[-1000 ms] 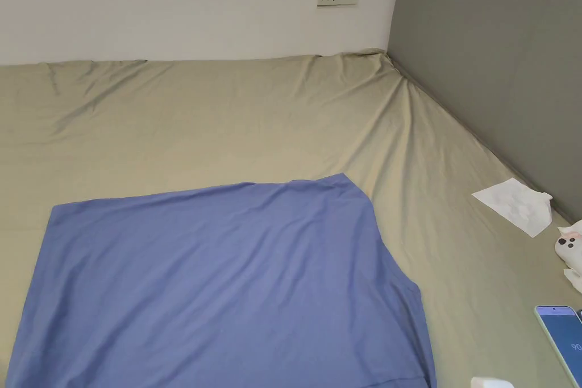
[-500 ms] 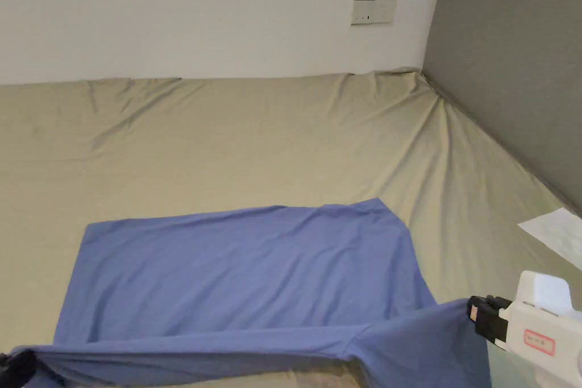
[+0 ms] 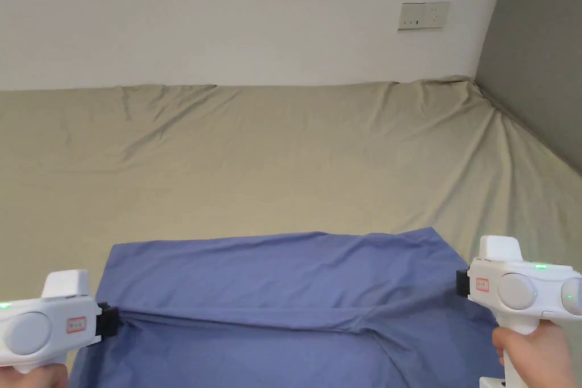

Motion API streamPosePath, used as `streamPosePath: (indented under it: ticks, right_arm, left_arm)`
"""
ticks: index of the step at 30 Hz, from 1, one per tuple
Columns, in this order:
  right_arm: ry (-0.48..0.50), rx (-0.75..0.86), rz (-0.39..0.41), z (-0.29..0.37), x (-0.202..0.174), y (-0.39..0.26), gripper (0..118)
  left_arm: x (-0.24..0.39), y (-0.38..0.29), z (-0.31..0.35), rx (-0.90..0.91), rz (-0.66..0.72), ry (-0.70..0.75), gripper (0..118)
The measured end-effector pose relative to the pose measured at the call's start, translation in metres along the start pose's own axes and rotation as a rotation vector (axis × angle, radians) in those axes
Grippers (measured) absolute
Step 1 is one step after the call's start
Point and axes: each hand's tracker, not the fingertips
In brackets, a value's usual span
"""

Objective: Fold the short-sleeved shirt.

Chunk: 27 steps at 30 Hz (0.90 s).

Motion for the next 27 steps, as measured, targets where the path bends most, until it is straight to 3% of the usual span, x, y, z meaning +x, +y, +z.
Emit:
streamPosePath:
  ticks: [7, 10, 11, 12, 13, 15, 18, 21, 23, 24, 25, 26, 27]
  right_arm:
    - [-0.045, -0.08, -0.004, -0.035, 0.001, -0.024, 6]
    - [-0.01, -0.09, 0.018, -0.038, 0.004, -0.027, 66]
    - [-0.02, -0.1, 0.027, -0.034, 0.005, -0.026, 86]
    - [-0.033, -0.078, 0.027, -0.027, 0.009, -0.027, 98]
    - [-0.007, -0.026, 0.01, -0.014, 0.017, -0.026, 104]
    - [0.042, 0.084, -0.045, 0.021, 0.028, -0.024, 105]
    - [0.135, 0.262, -0.113, 0.095, 0.049, -0.039, 106]
    - [0.168, 0.354, -0.156, 0.17, 0.057, -0.072, 118]
    - [0.191, 0.353, -0.166, 0.21, 0.062, -0.101, 116]
    - [0.193, 0.365, -0.189, 0.227, 0.063, -0.117, 103]
    - [0.187, 0.369, -0.2, 0.241, 0.064, -0.13, 81]
    - [0.188, 0.37, -0.199, 0.252, 0.066, -0.141, 41]
    - [0.178, 0.373, -0.199, 0.267, 0.058, -0.151, 12]
  left_arm:
    - [-0.013, -0.023, -0.042, -0.066, 0.008, 0.022, 12]
    - [-0.02, -0.026, -0.043, -0.053, 0.013, 0.024, 51]
    - [-0.025, -0.027, -0.043, -0.057, 0.022, 0.012, 79]
    - [-0.03, -0.027, -0.039, -0.059, 0.038, -0.013, 103]
    - [-0.031, -0.026, -0.033, -0.056, 0.045, -0.011, 118]
    - [-0.037, -0.028, -0.006, 0.01, 0.07, -0.028, 118]
    - [-0.036, -0.044, 0.072, 0.256, 0.032, -0.056, 111]
    - [-0.037, -0.081, 0.151, 0.4, 0.034, -0.138, 118]
    - [-0.035, -0.112, 0.19, 0.403, 0.053, -0.15, 118]
    - [-0.037, -0.128, 0.207, 0.382, 0.064, -0.172, 109]
    - [-0.039, -0.143, 0.219, 0.385, 0.076, -0.186, 91]
    - [-0.035, -0.156, 0.228, 0.387, 0.081, -0.187, 58]
    - [-0.034, -0.168, 0.235, 0.375, 0.081, -0.174, 26]
